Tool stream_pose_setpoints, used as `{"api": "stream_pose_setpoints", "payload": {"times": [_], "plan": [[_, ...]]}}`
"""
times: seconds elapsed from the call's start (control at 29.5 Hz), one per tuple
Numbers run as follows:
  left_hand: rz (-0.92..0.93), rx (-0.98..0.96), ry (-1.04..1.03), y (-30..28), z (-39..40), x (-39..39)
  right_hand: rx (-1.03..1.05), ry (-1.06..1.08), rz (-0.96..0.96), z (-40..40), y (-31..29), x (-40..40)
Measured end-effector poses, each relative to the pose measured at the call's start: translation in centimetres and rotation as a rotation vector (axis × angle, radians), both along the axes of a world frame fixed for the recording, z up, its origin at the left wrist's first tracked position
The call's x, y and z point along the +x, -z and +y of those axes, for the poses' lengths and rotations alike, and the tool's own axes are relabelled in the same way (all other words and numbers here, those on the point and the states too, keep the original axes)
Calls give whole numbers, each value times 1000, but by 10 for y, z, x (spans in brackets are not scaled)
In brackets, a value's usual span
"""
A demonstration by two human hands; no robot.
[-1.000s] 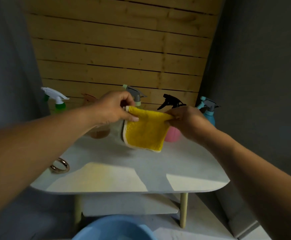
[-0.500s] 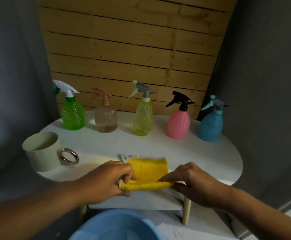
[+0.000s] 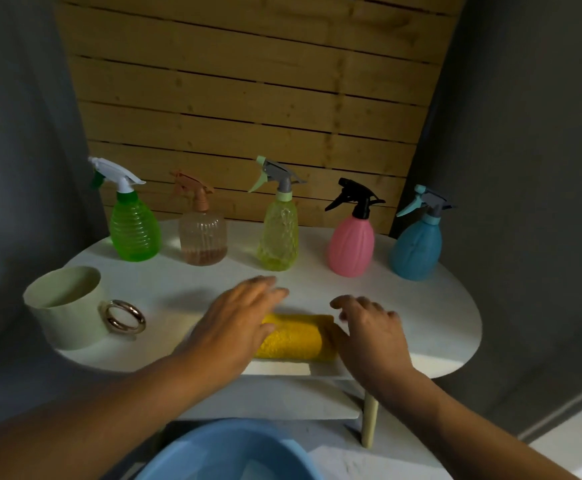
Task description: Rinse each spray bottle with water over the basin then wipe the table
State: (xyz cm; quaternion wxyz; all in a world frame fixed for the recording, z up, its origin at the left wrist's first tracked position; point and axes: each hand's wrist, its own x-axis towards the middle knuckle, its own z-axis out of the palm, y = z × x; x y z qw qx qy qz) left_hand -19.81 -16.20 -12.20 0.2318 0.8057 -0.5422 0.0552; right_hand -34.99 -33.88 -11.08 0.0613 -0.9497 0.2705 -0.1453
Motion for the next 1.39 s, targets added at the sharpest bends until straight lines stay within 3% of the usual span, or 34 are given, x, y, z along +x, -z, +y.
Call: {"api": "stream_pose_setpoints", "payload": {"times": [0.07, 0.17, 0.27, 0.51, 0.64, 0.78, 1.02, 1.22, 1.32, 1.39], "plan": [[36, 196, 94, 3, 0, -4, -90, -176, -49, 9, 2, -4], [71, 389, 84, 11, 6, -2, -9, -373, 213, 32, 14, -13], [62, 458, 110, 11, 4, 1, 8, -355, 369, 37, 25, -24], [122, 540, 182, 5, 4, 27, -40, -358, 371, 33, 24, -22], [164, 536, 149, 9, 6, 24, -33, -389, 368, 25, 26, -21], [327, 470, 1, 7, 14, 24, -71, -411, 351, 20, 15, -27], [145, 487, -75, 12, 23, 4, -71, -461, 387, 21, 20, -30], [158, 558, -91, 10, 22, 6, -84, -454, 398, 21, 15, -28], [227, 491, -81, -2, 16, 4, -66, -440, 388, 21, 12, -31], [149, 381, -71, -20, 5, 1, -61, -431, 407, 22, 4, -29]]}}
